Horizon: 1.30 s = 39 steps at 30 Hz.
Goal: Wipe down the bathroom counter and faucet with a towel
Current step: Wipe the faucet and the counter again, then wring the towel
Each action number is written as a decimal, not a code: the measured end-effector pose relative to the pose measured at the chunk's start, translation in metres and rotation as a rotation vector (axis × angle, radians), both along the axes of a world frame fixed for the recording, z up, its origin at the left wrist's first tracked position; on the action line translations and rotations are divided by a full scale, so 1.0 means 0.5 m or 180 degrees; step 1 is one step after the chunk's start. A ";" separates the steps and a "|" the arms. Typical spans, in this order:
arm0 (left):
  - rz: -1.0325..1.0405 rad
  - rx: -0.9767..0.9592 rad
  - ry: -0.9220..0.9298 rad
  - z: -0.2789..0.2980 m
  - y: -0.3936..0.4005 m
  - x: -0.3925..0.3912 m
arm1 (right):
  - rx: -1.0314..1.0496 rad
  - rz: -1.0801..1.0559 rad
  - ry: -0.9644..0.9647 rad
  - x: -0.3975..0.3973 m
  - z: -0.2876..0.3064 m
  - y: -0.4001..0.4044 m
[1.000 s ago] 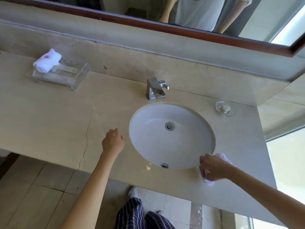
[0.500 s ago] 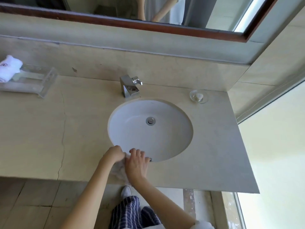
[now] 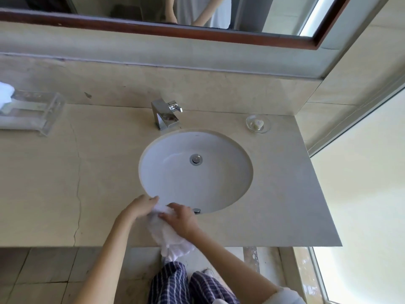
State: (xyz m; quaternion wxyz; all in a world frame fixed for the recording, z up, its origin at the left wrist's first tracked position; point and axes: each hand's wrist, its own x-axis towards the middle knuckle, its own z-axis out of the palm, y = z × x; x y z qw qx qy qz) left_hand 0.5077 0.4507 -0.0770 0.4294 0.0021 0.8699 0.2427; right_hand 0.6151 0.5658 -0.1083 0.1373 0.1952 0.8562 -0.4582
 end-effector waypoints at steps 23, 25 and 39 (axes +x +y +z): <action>-0.0254 -0.1232 0.1900 0.009 -0.006 0.011 | 0.1590 0.1314 -0.0160 0.008 -0.061 -0.169; -0.0131 -0.1110 0.2011 0.012 -0.005 -0.004 | 0.1979 0.1515 -0.0235 0.009 -0.078 -0.170; -0.0181 -0.0938 0.1879 0.003 0.002 -0.032 | 0.2562 0.1603 0.0085 0.167 -0.081 0.263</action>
